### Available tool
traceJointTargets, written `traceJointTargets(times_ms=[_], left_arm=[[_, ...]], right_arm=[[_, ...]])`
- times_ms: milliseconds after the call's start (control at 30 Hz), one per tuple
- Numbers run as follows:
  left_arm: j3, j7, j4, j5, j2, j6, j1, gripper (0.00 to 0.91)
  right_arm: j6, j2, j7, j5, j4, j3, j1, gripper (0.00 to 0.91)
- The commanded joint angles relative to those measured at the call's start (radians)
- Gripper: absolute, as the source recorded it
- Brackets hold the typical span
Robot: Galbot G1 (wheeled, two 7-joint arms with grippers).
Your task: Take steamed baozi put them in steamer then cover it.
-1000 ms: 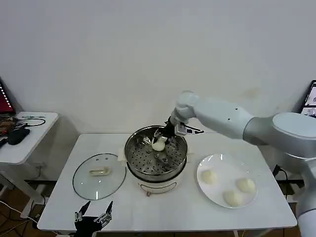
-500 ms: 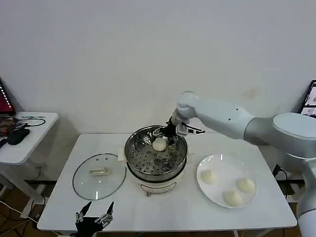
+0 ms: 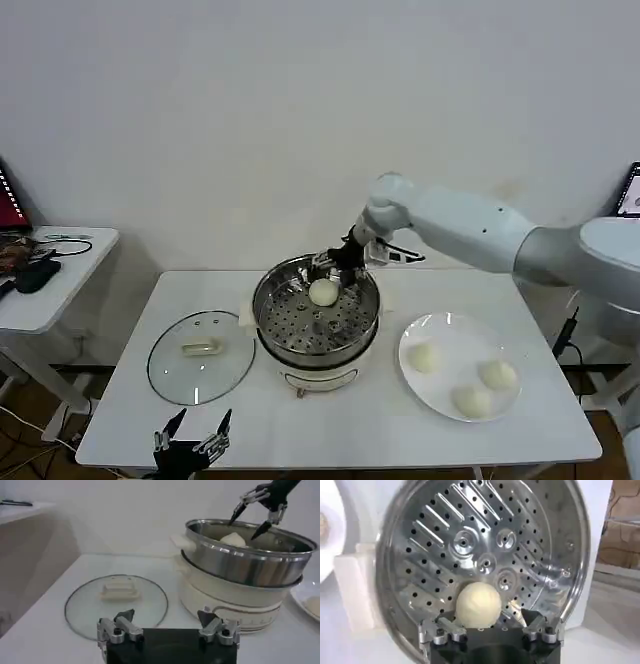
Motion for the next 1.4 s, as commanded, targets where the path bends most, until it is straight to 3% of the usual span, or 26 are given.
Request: traceJointTargets(times_ms=[33, 367, 767, 1000, 1233, 1400], left_arm=[[0.001, 0.0, 0.004, 0.0, 0.0, 0.0, 0.0, 0.907], [0.009, -0.001, 0.018, 0.001, 0.002, 0.001, -0.011, 0.907], [0.033, -0.002, 0.023, 0.019, -0.007, -0.001, -0.023, 0.907], [0.055, -0.005, 0.008, 0.023, -0.01, 0.0, -0.026, 0.907], [0.062, -0.006, 0.001, 0.034, -0.013, -0.001, -0.017, 0.907], [0.058, -0.006, -0.005, 0.035, -0.015, -0.001, -0.014, 0.907]], right_arm=[[-0.108, -0.055, -0.007, 0.15, 0.066, -0.06, 0.082, 0.907], [-0.38, -0.224, -0.031, 0.456, 0.248, -0.19, 0.201, 0.907], [-0.581, -0.386, -0.065, 0.707, 0.427, -0.346, 0.363, 0.907], [-0.676, -0.466, -0.072, 0.79, 0.533, -0.472, 0.459, 0.907], [-0.733, -0.548, -0.078, 0.792, 0.586, -0.568, 0.493, 0.907], [-0.766, -0.598, -0.058, 0.787, 0.6, -0.577, 0.461, 0.907]])
